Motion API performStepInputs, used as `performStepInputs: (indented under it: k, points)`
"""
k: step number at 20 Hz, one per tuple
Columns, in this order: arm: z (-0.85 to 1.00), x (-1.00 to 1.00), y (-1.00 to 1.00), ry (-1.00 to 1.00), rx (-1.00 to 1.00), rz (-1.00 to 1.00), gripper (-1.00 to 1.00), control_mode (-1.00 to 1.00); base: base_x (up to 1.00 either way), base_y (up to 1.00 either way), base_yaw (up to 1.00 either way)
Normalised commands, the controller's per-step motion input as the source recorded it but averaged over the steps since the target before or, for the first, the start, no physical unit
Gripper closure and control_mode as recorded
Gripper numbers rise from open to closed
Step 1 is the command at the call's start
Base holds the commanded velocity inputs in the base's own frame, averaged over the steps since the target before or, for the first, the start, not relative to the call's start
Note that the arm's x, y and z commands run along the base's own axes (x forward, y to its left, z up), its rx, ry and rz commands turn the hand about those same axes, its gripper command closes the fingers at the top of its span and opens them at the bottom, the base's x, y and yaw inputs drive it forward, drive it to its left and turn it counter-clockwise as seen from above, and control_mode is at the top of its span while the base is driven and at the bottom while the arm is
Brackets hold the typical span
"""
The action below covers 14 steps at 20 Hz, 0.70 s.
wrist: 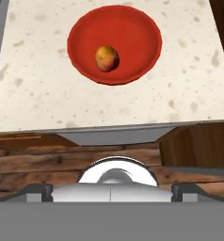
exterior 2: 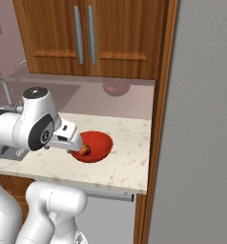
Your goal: Take the carrot, peach, and bell pepper from the freezer and place them in the bowl on the counter.
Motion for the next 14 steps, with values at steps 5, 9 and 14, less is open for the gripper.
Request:
performStepInputs:
  k: [5, 9, 14]
  points:
    - [0.50, -0.24, 0.00, -0.01, 0.00, 0.00, -1.00, -1.00, 0.00, 0.00, 0.00]
    - [0.45, -0.30, 0.00, -0.02, 0.00, 0.00, -1.00, -1.00, 0.00, 0.00, 0.00]
    - [0.40, -0.27, 0.00, -0.02, 0.00, 0.00, -1.00, -1.00, 0.00, 0.00, 0.00]
